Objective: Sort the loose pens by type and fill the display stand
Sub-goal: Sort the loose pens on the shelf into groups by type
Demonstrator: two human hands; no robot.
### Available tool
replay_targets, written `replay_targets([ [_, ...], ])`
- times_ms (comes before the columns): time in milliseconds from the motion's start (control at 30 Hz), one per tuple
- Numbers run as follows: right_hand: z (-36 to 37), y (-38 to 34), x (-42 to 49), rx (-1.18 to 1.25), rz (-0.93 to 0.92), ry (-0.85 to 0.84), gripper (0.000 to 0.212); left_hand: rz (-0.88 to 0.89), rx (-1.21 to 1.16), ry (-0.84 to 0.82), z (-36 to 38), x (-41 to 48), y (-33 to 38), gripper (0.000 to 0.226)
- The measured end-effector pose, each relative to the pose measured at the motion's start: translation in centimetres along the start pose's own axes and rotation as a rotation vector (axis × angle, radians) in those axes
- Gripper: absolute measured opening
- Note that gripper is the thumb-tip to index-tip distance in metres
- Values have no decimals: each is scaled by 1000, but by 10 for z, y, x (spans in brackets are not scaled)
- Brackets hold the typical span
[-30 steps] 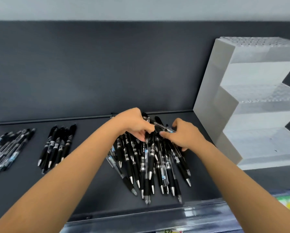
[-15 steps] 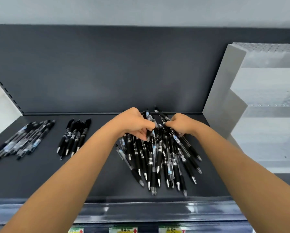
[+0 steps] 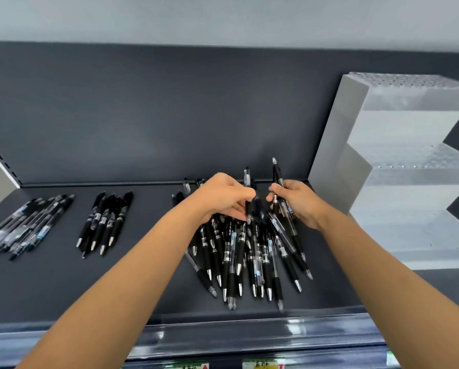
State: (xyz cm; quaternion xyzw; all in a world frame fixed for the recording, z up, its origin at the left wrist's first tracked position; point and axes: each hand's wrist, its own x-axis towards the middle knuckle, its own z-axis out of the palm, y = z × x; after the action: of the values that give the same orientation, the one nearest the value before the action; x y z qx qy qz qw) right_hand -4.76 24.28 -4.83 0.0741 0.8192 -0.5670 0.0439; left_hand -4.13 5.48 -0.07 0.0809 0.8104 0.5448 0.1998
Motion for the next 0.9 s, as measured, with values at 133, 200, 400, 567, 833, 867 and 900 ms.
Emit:
replay_targets([
  [133, -1, -1, 0, 139, 51, -17, 22, -35, 17, 5, 7, 11, 5, 9],
  [200, -3, -2, 0, 191, 63, -23, 23, -45, 16, 12, 9, 15, 8, 11],
  [400, -11, -7, 0, 308, 21, -8, 27, -34, -16, 18, 13, 30, 10, 8],
  [567, -2, 0, 3, 334, 96, -19, 24, -83, 92, 81, 19, 42, 11, 1],
  [833, -4, -12, 12, 322, 138, 16, 10, -176, 490, 120, 32, 76, 18, 23],
  [867, -5, -14, 13, 292, 131, 32, 11, -219, 535, 115, 34, 77, 20, 23],
  [900, -6, -14, 15, 250, 117, 56, 13, -244, 571, 111, 35, 78, 21, 23],
])
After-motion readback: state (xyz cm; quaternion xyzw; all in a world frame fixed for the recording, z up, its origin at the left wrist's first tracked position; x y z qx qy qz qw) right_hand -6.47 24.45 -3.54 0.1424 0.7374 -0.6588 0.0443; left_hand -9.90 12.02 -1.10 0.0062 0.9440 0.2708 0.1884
